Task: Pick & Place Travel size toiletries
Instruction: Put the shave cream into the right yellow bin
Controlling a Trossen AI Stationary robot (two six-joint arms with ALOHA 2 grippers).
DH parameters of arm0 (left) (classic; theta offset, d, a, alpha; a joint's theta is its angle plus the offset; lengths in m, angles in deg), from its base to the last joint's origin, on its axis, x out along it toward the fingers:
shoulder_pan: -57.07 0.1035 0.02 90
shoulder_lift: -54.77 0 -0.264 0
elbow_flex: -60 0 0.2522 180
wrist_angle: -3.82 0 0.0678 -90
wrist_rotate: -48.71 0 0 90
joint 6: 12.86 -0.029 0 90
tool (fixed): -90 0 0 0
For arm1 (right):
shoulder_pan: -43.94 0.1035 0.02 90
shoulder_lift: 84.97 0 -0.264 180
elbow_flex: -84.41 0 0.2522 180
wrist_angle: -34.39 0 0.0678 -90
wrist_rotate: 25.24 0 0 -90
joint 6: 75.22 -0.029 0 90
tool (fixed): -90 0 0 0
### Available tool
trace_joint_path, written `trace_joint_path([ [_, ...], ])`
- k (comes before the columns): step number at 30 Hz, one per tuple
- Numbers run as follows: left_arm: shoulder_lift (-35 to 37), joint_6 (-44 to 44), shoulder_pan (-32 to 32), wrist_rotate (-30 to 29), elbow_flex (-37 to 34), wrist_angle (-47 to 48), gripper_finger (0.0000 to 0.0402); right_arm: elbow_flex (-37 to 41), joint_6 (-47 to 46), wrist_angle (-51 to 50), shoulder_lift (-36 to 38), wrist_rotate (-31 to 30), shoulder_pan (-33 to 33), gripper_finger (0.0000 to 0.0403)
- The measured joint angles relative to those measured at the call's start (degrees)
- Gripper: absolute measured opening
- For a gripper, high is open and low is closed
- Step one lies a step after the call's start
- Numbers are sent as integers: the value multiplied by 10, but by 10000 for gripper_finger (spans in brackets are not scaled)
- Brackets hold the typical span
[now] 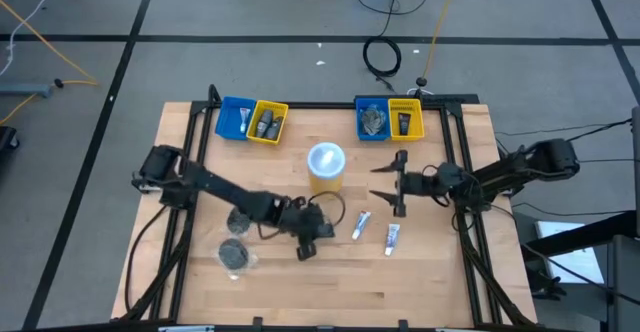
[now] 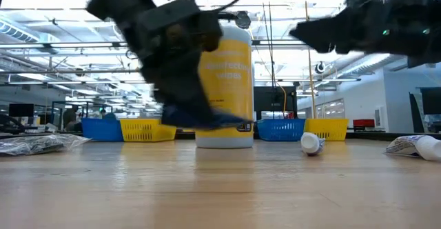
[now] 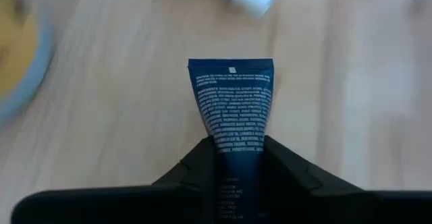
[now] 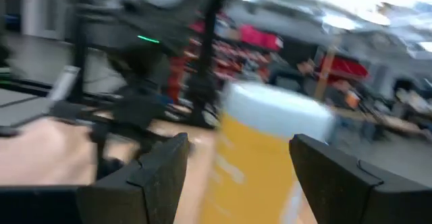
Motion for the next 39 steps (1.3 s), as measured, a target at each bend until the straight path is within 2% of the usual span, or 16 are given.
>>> trace_joint_path([
  [3,-1,-64,34,80,1,-78,102,-4,25,-11,28,1,39,251],
  [5,-2,-97,51,126,1,-114,100,-20,38,-56,47,-2,65,251],
  [9,-2,-130,73,201,1,-169,98,-81,58,-244,71,-21,117,251],
  [13,-2,-129,82,231,1,-182,104,-159,117,-479,67,-80,171,251],
  [16,-2,-121,81,231,1,-188,107,-196,186,-558,43,-124,207,251],
  [20,-2,-96,76,219,1,-208,108,-205,281,-535,-2,-153,236,251],
  [23,-2,-79,73,196,1,-224,108,-205,304,-480,-42,-157,241,251],
  [28,-2,-64,72,170,1,-239,108,-205,325,-355,-110,-201,244,234],
  [32,-2,-57,72,160,1,-244,108,-205,334,-319,-136,-199,245,184],
  [39,-2,-45,71,139,1,-246,109,-205,316,-319,-138,-208,247,53],
])
